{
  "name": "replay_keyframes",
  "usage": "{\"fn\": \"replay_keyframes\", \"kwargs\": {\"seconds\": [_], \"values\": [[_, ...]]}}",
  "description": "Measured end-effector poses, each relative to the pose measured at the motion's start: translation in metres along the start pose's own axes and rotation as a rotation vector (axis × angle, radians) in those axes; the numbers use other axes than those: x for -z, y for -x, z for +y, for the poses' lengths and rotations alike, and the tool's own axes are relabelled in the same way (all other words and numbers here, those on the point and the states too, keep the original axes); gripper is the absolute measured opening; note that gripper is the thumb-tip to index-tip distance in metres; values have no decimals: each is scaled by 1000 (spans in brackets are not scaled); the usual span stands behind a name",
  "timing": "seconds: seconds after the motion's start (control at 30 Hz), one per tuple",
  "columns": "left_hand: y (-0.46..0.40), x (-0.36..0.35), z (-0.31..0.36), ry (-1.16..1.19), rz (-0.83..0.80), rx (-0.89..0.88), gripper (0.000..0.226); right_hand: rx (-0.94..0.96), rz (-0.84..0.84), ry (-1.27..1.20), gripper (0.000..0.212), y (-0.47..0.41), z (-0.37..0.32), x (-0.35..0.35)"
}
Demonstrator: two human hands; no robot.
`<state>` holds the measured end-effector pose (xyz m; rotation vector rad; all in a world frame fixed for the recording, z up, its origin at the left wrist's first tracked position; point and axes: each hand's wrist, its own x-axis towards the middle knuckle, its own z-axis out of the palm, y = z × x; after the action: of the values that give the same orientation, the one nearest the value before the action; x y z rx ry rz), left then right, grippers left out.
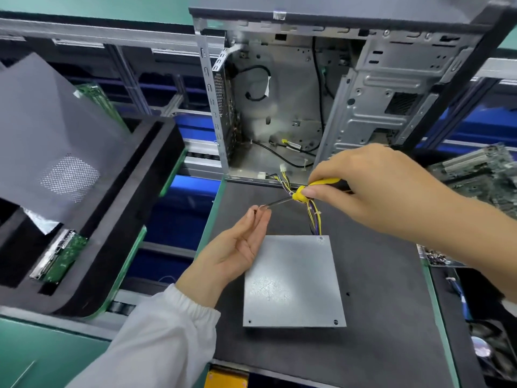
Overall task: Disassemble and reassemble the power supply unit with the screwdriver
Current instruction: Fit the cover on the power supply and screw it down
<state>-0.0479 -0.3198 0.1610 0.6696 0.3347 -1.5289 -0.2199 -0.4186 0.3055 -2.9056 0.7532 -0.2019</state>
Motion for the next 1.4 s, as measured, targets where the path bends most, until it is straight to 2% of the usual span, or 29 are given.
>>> {"fn": "replay_keyframes", "kwargs": {"seconds": [0.23,0.53,0.73,0.87,1.13,1.4], "values": [[-3,-5,-2,32,-29,17,22,-25,-28,-12,49,-2,2,-5],[0,-9,0,115,-102,12,16,-71,-8,-20,45,-3,2,-8],[-1,-13,-1,200,-145,-30,19,-119,18,-37,39,-6,1,-8],[-3,-13,0,223,-167,-45,22,-122,15,-42,43,-8,-1,-7],[-6,-11,-5,88,-144,-223,27,-96,15,-5,42,-12,-5,-8],[-10,-15,-9,173,-213,-277,23,-95,34,-70,44,-16,-10,-12]]}}
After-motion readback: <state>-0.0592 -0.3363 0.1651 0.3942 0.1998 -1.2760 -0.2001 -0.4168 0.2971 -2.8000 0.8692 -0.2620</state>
